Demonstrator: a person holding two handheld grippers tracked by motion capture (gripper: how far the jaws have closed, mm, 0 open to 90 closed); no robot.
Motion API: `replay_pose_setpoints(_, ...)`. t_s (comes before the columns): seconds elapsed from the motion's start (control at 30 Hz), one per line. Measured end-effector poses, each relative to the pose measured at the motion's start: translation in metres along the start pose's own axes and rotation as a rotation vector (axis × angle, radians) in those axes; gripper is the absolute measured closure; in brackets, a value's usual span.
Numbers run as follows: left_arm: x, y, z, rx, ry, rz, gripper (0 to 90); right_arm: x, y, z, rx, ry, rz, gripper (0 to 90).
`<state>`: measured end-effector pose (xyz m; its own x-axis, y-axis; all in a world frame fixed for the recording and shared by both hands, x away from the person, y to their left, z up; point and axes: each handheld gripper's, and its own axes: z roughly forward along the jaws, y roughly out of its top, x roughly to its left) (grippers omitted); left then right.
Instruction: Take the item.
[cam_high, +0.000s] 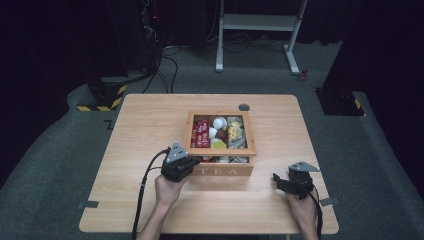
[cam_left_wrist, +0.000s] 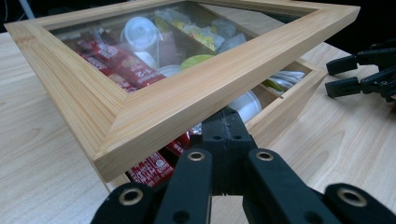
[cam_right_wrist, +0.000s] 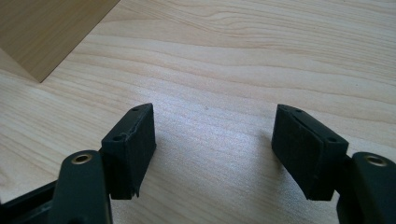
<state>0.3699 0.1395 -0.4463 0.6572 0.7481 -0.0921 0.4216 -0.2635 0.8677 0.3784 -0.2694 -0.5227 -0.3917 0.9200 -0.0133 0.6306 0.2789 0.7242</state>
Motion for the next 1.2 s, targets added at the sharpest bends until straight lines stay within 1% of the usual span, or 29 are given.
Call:
replay_pose_setpoints(0.1,0.002,0.003,-0.001,0.003,-0.011,-0.008,90.0,0.0,0.0,0.0,0.001,-0.003,0.005,30.5)
replay_pose_setpoints(0.27,0.003,0.007,-0.003,0.006,-0.011,-0.005,90.0,0.0,0.001,0.001,-0.001,-0.005,0.006,31.5)
replay_pose_setpoints(0.33,0.003,0.009,-0.003,0.007,-0.02,-0.009,90.0,0.001,0.002,0.001,-0.002,-0.005,0.005,31.9)
replay_pose_setpoints(0.37,0.003,0.01,-0.003,0.006,-0.019,-0.006,90.0,0.001,0.002,0.002,-0.003,-0.006,0.004,32.4)
replay_pose_setpoints(0.43,0.006,0.012,-0.003,-0.006,-0.035,-0.016,90.0,0.001,0.002,0.002,-0.003,-0.003,0.005,33.1)
replay_pose_setpoints(0.5,0.007,0.014,-0.002,-0.007,-0.038,-0.022,90.0,0.001,0.002,0.002,-0.003,-0.003,0.004,33.1)
replay_pose_setpoints(0.6,0.008,0.018,-0.001,-0.006,-0.032,-0.016,90.0,0.001,0.002,0.002,-0.001,0.002,0.004,32.4)
replay_pose_setpoints(0.67,0.008,0.02,0.001,-0.01,-0.039,-0.026,90.0,0.001,0.002,0.002,-0.001,0.004,0.005,32.2)
replay_pose_setpoints(0.77,0.009,0.023,0.001,-0.011,-0.039,-0.026,90.0,0.001,0.002,0.002,-0.001,0.003,0.003,31.2)
replay_pose_setpoints(0.8,0.01,0.026,0.001,-0.012,-0.042,-0.029,90.0,0.001,0.003,0.003,0.001,0.001,0.006,30.5)
replay_pose_setpoints(0.83,0.01,0.026,0.001,-0.012,-0.042,-0.029,90.0,0.001,0.003,0.003,0.001,0.0,0.006,30.5)
replay_pose_setpoints(0.9,0.011,0.032,0.0,-0.013,-0.036,-0.021,90.0,0.001,0.003,0.003,0.001,-0.002,0.009,30.6)
replay_pose_setpoints(1.1,0.013,0.04,-0.002,-0.022,-0.034,-0.019,90.0,0.0,0.003,0.002,-0.002,-0.006,0.019,34.8)
replay_pose_setpoints(1.13,0.014,0.041,-0.002,-0.02,-0.034,-0.017,90.0,-0.003,0.003,0.0,-0.008,0.022,0.049,36.6)
replay_pose_setpoints(1.17,0.014,0.042,-0.002,-0.02,-0.034,-0.02,90.0,-0.003,0.003,0.0,-0.017,0.037,0.055,37.7)
replay_pose_setpoints(1.2,0.014,0.043,-0.003,-0.02,-0.033,-0.014,90.0,-0.003,0.003,0.0,-0.017,0.037,0.055,37.7)
